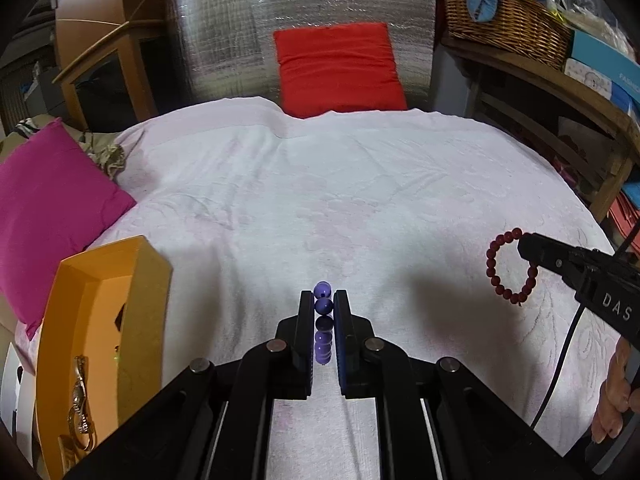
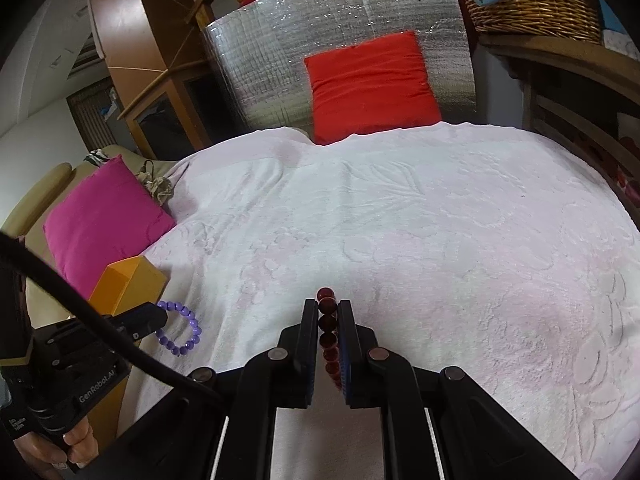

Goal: Organize jewelry
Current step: 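Lift and carry both bracelets toward the orange box with both tools, then open the left tool over the box dropping the purple bracelet while the right tool drops the red one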

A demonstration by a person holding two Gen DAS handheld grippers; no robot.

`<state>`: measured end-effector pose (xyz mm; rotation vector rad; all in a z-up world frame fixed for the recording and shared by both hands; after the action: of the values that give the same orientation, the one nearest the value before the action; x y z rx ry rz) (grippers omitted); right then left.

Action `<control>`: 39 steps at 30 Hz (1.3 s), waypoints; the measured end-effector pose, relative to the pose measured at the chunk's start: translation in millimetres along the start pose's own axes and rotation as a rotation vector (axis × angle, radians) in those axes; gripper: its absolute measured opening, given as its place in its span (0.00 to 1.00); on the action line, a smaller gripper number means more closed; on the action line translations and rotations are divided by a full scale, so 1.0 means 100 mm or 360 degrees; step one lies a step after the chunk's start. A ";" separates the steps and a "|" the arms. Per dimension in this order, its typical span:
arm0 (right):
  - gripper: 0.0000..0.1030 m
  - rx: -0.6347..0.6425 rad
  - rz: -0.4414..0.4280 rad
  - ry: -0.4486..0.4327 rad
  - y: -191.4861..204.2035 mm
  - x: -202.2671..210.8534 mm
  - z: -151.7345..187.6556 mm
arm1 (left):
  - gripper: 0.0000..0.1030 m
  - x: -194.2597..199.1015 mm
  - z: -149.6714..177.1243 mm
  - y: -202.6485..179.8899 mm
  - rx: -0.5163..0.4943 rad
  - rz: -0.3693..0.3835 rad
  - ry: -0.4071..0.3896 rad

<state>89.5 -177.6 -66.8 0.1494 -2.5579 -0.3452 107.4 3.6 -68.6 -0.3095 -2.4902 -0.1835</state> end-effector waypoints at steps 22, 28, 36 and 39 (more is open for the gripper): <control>0.10 0.0214 -0.0152 -0.0062 0.76 0.07 0.10 | 0.09 0.50 -0.07 0.59 0.0102 -0.0191 -0.0174; 0.10 0.0274 -0.0196 -0.0059 0.99 0.06 0.15 | 0.09 0.59 -0.07 0.70 0.0125 -0.0217 -0.0200; 0.10 0.0323 -0.0221 -0.0045 1.13 0.03 0.22 | 0.09 0.62 -0.03 0.77 0.0134 -0.0244 -0.0194; 0.10 0.0331 -0.0217 -0.0039 1.12 0.03 0.22 | 0.09 0.63 -0.03 0.79 0.0146 -0.0251 -0.0194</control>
<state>71.0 -65.8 -52.9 0.4003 -2.6101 -0.1307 81.0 90.3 -24.2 -0.0884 -2.6351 -0.1171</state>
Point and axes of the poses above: each gripper's, at about its wrist camera, not at the fingertips, and x roughly against the way its jaws point, y to its left, z to its underside, the point moved 5 cm from there along -x, roughly the way its jaws point, and after that the axes turned 10 degrees about -y, right-handed, at the moved point
